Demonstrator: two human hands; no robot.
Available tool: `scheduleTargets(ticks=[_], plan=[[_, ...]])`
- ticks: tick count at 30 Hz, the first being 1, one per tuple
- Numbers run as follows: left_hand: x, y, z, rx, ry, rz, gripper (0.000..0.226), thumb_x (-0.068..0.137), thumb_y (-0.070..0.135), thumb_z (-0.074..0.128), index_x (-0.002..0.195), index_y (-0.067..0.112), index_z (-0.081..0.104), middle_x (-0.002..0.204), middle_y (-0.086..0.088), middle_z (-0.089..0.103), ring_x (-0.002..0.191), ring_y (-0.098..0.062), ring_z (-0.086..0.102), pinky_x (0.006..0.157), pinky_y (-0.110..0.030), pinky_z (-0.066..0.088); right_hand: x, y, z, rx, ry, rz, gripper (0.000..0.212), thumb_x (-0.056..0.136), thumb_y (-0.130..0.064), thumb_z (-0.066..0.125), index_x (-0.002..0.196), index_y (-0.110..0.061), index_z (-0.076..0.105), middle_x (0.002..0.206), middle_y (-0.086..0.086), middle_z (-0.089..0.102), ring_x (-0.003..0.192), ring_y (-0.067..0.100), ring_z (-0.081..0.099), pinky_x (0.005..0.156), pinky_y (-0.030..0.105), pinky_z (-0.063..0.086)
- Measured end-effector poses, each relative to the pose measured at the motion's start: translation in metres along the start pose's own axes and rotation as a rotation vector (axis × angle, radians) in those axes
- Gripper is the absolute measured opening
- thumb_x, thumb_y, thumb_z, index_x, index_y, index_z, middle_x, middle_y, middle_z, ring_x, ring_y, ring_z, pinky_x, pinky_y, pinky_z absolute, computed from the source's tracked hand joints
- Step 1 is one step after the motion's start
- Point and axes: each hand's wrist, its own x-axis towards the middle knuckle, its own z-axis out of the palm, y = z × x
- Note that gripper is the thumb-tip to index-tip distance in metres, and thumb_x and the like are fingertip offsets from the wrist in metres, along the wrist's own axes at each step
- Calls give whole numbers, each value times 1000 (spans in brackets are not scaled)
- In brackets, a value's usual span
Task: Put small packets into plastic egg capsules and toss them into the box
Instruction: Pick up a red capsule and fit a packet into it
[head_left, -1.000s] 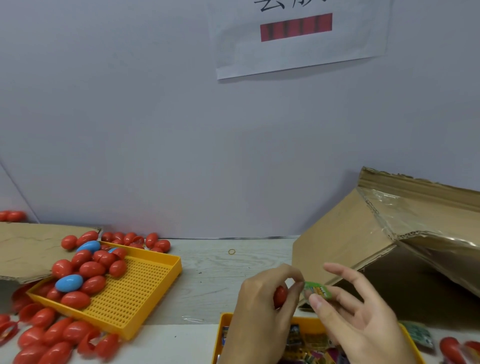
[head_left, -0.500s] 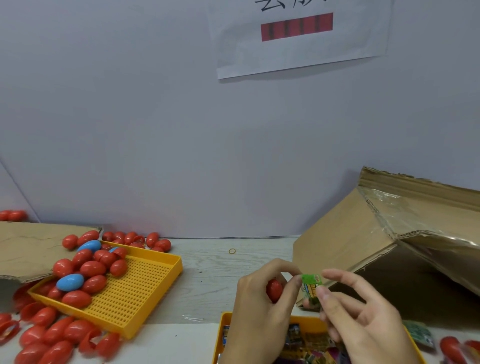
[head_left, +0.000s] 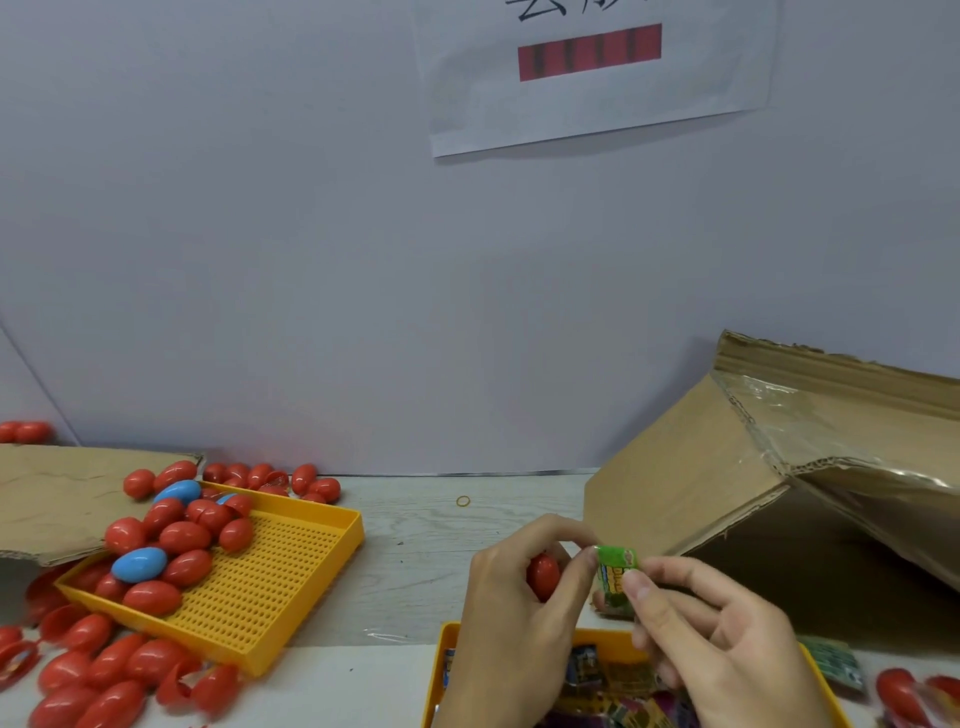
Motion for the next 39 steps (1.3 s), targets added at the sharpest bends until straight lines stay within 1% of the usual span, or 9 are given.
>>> scheduleTargets(ticks=[6, 10, 14, 16, 20, 23, 26, 31, 39], plan=[[-1, 4, -2, -25, -73, -34, 14, 90, 20, 68, 84, 32, 68, 58, 13, 54, 57, -3, 50, 58, -13, 40, -2, -1, 1, -2, 53, -55, 8, 69, -9, 77, 66, -16, 76, 59, 7, 71, 46, 6, 62, 44, 14, 45], [-2, 4, -3, -201, -120, -269, 21, 84, 24, 66, 93, 41, 58, 71, 12, 59, 61, 0, 55, 62, -14, 46, -1, 3, 0, -3, 190, -163, 7, 72, -7, 76, 72, -14, 74, 59, 4, 71, 49, 5, 64, 46, 9, 46], [-1, -1, 0, -287, -143, -434, 21, 94, 10, 52, 107, 26, 50, 96, 0, 62, 67, -4, 59, 79, -32, 58, -2, 3, -2, -18, 245, -223, 13, 74, -9, 74, 65, -20, 73, 62, 5, 71, 48, 5, 61, 49, 12, 48], [0, -1, 1, -280, -122, -430, 20, 95, 13, 59, 108, 28, 55, 104, -4, 60, 71, -7, 66, 83, -37, 59, -2, 3, -2, -7, 252, -227, 15, 74, -8, 74, 65, -21, 73, 61, 6, 70, 49, 5, 62, 50, 11, 49], [2, -1, 0, -336, -109, -410, 27, 88, 15, 72, 106, 34, 63, 107, -2, 61, 82, -15, 72, 71, -25, 60, -2, 3, -3, 5, 254, -236, 18, 72, -6, 75, 65, -22, 73, 58, 7, 69, 54, 9, 66, 52, 9, 50], [3, -2, -1, -386, -91, -420, 30, 86, 11, 73, 109, 22, 58, 103, -6, 63, 74, -20, 72, 70, -30, 61, -3, 2, -1, -8, 243, -251, 15, 70, -12, 75, 61, -24, 74, 58, 7, 69, 48, 7, 62, 50, 11, 49], [4, 0, -1, -471, -70, -424, 22, 87, 7, 71, 105, 13, 61, 97, -10, 65, 69, -19, 69, 72, -37, 61, -2, 4, 0, 3, 246, -240, 14, 71, -7, 75, 72, -21, 73, 60, 7, 71, 44, 8, 60, 47, 12, 48], [4, -2, -3, -479, -73, -391, 25, 82, 5, 75, 91, 27, 67, 94, 0, 70, 82, -26, 72, 73, -31, 60, 0, 9, -2, -26, 239, -240, 15, 72, -8, 76, 74, -23, 72, 60, 5, 71, 46, 10, 63, 47, 13, 49], [2, -3, -6, -409, -174, -343, 26, 84, 10, 74, 92, 35, 69, 97, 14, 68, 94, -25, 70, 77, -32, 60, 4, 13, -4, -22, 258, -272, 21, 74, -5, 75, 69, -25, 71, 62, 2, 72, 53, 8, 66, 49, 11, 49]])
